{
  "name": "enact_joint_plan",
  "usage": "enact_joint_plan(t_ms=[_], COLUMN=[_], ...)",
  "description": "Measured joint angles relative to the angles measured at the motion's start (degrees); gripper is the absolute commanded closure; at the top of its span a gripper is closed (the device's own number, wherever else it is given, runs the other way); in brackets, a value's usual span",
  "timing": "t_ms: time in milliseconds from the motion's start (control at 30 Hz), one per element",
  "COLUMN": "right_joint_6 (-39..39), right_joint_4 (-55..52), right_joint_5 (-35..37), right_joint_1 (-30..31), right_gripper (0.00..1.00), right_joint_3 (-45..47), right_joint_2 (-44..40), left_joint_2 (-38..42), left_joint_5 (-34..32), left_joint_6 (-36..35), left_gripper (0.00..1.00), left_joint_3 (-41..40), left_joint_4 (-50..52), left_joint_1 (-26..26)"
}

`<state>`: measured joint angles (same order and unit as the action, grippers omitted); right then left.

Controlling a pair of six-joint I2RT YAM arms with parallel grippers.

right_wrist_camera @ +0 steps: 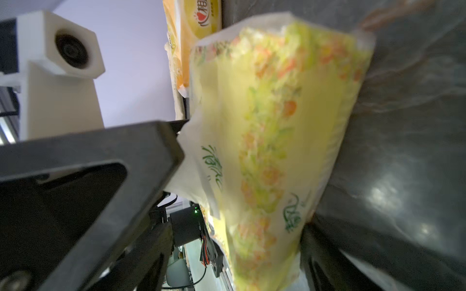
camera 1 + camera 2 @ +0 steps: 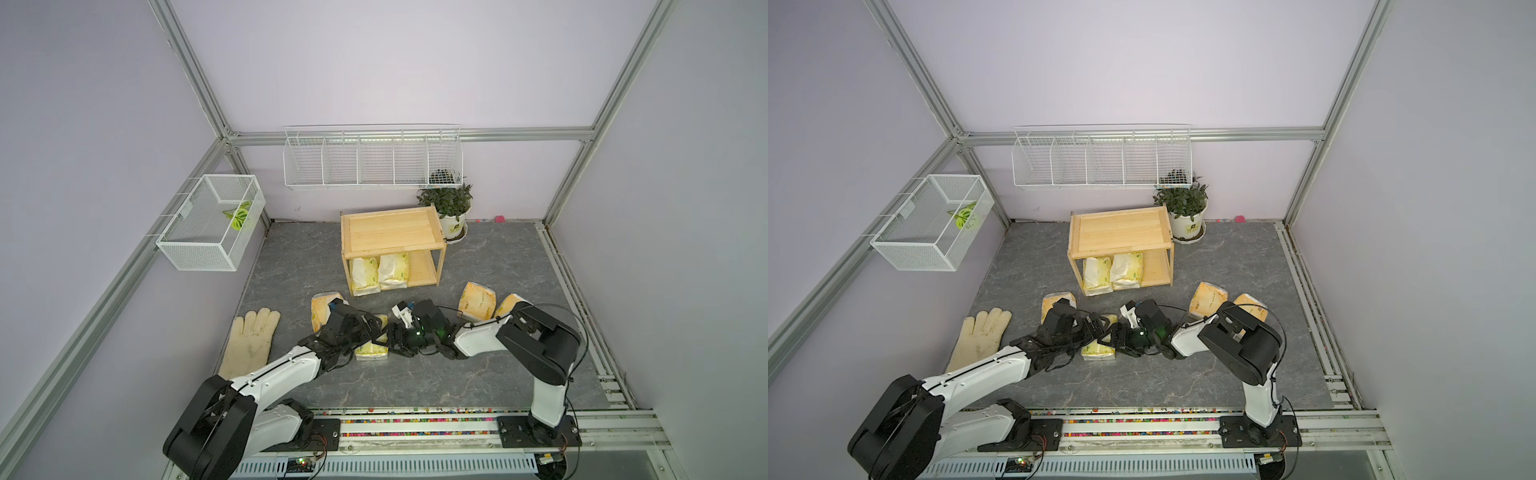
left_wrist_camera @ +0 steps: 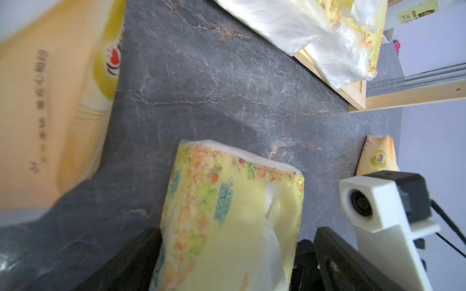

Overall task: Place the tissue boxes on the shelf by color
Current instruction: Pick up the box of tissues from the center of the board.

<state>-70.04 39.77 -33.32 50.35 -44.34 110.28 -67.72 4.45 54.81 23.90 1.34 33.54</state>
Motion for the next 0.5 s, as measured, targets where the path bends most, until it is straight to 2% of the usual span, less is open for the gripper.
enact_joint_plan(t_ms=[200,367,500], right_joint_6=[-6.71,-8.35,-8.55], right_joint_4=[11.93,13.22,13.11], right_joint_5=[0.31,0.68,1.22], right_joint_1=[0.04,0.28,0.31], right_gripper=[0.31,0.44,0.60], right_joint_3=[4.17,5.33,5.68], right_joint_2=[2.36,2.32,2.25], left_joint_2=[0.02,0.61,1.38], left_joint_5=[0.61,1.22,1.42], left_joint_6=[0.00,0.00,0.00], left_gripper=[0.00,0.00,0.00], left_joint_3=[0.00,0.00,0.00], left_joint_4=[0.13,0.31,0.87], left_joint_1=[0.09,0.22,0.24])
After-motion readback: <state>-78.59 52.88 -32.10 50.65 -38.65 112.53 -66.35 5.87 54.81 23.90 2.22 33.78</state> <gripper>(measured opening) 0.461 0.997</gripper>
